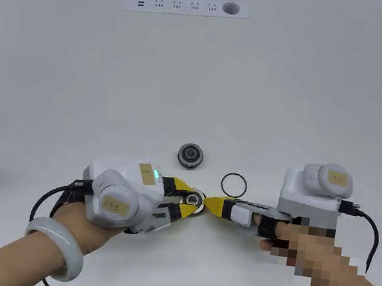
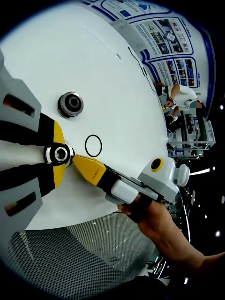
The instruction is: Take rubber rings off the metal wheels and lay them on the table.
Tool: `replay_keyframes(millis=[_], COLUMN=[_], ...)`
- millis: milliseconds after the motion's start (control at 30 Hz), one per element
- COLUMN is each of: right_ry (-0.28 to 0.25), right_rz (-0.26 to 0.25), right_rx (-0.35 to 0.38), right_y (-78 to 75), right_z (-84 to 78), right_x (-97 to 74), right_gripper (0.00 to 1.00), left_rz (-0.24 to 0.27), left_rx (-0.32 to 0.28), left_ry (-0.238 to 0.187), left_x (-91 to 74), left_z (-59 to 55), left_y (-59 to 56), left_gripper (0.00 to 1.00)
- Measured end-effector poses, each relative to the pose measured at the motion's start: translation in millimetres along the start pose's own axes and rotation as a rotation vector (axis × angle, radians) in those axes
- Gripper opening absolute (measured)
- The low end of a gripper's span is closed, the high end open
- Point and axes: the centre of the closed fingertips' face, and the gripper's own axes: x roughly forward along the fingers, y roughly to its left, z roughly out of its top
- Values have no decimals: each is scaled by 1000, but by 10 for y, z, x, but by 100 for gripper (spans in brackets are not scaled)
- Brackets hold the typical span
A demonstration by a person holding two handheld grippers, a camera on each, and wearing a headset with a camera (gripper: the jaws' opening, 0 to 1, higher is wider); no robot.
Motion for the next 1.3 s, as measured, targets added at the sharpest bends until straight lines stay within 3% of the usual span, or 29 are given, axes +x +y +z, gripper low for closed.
replay_keyframes(millis=[667, 1000, 1067, 1300], right_ry=[-8, -16, -39, -35], right_rz=[12, 46, 73, 53], right_rx=[13, 12, 32, 29], right_y=[89, 186, 253, 196], right_z=[8, 29, 70, 82], right_x=[27, 38, 39, 29], right_gripper=[2, 2, 2, 2], left_rz=[-3, -4, -5, -4], left_rx=[-2, -1, -1, 4], left_ry=[11, 10, 10, 10], left_x=[-1, 2, 3, 1], left_z=[-9, -12, -12, -10], left_y=[6, 7, 7, 4], left_gripper=[13, 13, 13, 13])
